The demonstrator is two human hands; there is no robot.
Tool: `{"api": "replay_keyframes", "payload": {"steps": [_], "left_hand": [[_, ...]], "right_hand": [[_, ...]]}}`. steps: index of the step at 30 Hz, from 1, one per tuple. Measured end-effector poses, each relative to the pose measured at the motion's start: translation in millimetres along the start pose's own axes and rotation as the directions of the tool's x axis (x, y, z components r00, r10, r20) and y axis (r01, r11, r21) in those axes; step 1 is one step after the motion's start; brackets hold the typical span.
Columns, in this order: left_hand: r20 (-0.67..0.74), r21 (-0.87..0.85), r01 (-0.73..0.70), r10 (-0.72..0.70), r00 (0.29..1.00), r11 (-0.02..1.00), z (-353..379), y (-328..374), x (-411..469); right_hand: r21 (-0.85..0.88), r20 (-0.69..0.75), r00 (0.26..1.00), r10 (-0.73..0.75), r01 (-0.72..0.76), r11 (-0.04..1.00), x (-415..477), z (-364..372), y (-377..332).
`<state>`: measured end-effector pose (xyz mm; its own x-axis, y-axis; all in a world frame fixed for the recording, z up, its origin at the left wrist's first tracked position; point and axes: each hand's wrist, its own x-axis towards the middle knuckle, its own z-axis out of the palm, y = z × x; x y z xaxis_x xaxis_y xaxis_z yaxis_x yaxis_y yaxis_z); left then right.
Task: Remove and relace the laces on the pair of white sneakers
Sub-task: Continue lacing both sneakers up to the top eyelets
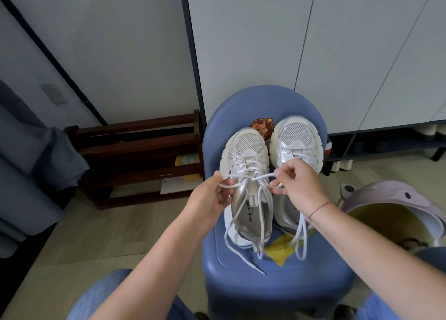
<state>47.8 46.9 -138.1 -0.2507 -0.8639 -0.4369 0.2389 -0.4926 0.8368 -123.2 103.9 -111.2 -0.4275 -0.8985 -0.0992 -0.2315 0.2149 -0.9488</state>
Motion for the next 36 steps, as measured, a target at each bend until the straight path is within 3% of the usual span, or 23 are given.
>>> {"api": "replay_keyframes", "payload": {"steps": [5,9,12,17,20,23,29,33,36], "left_hand": [[0.122,0.304,-0.249,0.221,0.968,0.92,-6,0,-5],[0.258,0.398,-0.32,0.23,0.938,0.86,-5,-2,-10],[0.225,0.448,-0.262,0.176,0.958,0.855,2,-8,-9],[0.0,0.443,-0.048,0.054,0.999,0.895,8,-13,17],[-0.097,0.34,0.108,-0.079,0.992,0.934,7,-18,37],[-0.012,0.296,0.194,-0.199,0.98,0.935,10,-27,46],[0.214,0.134,0.105,-0.132,0.968,0.985,13,-31,49],[0.126,0.018,0.044,-0.046,0.991,0.999,11,-37,59],[0.116,-0.03,-0.104,0.107,0.987,0.994,5,-24,70]], "right_hand": [[-0.3,-0.157,0.946,-0.285,0.229,0.926,-23,1,11],[-0.26,-0.019,0.994,-0.112,0.104,0.96,-44,15,27],[-0.224,-0.072,0.997,-0.038,0.021,0.974,-44,22,38],[-0.23,-0.146,0.989,-0.007,-0.027,0.973,-53,26,49],[-0.219,-0.124,0.992,-0.001,-0.026,0.975,-55,28,55],[-0.189,-0.108,0.994,-0.009,-0.011,0.982,-55,27,59],[-0.198,-0.051,0.995,-0.084,0.072,0.978,-54,29,61],[-0.201,-0.048,0.986,-0.161,0.148,0.968,-54,31,60],[-0.185,-0.093,0.97,-0.223,0.203,0.962,-50,35,57]]}}
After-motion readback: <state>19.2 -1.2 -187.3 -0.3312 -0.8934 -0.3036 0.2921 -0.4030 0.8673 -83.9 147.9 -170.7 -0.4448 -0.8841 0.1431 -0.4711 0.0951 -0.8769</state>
